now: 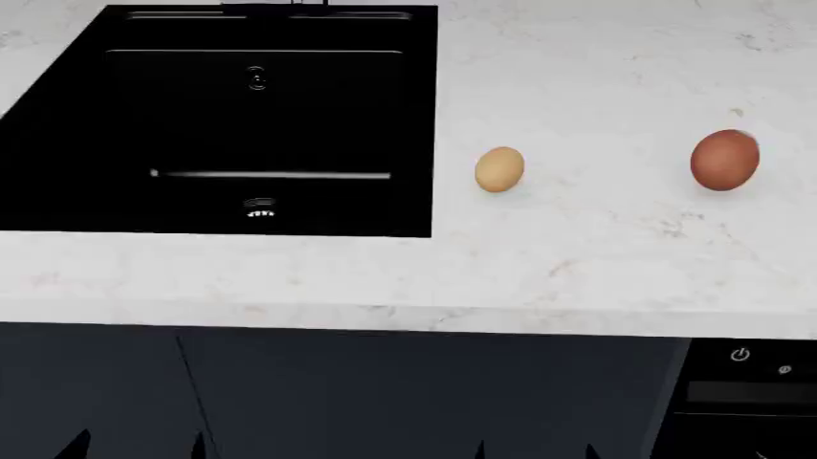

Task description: Place the eggs and milk next to the bowl.

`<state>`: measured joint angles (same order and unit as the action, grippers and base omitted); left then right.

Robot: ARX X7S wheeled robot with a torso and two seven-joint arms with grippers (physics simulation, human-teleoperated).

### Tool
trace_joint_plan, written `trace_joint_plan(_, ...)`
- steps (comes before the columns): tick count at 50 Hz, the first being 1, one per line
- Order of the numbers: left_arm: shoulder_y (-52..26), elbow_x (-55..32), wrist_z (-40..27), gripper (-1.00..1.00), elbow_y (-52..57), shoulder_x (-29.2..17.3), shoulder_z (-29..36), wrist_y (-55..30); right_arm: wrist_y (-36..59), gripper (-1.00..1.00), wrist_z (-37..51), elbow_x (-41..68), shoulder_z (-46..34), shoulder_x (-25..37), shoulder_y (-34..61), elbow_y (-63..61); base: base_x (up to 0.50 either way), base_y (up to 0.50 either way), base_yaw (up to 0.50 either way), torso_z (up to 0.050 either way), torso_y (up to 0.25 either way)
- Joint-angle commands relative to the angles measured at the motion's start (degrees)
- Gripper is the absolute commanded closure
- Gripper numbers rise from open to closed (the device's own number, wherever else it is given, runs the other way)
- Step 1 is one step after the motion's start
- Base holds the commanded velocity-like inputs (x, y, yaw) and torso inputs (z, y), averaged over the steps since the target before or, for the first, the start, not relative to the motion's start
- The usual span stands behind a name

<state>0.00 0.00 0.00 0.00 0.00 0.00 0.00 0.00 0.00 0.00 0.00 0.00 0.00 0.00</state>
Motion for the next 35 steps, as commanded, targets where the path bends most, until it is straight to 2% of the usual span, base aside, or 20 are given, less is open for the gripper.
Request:
trace_joint_plan(1,0.0,0.0,-0.64,-1.0,0.0,-0.57,0.64,0.0,0.0,-1.0,0.72,0.54,-0.72,0.54,0.0,0.0,0.0,0.0,0.0,0.0,0.0)
trace_joint_plan(12,-3.12,-5.24,-1.42,-1.0,-2.47,-2.59,2.94,0.62,-0.43,-1.0,2.96,1.66,-3.79,2.1,2.28,3.15,0.0,0.0,0.0,0.0,0.0)
trace_joint_plan(35,-2.35,-4.3,-2.17,-1.0,-1.56,-3.28,3.61,1.36,-0.48,-1.0,3.5,1.95,-4.34,2.43,1.67,2.47,0.0,0.0,0.0,0.0,0.0)
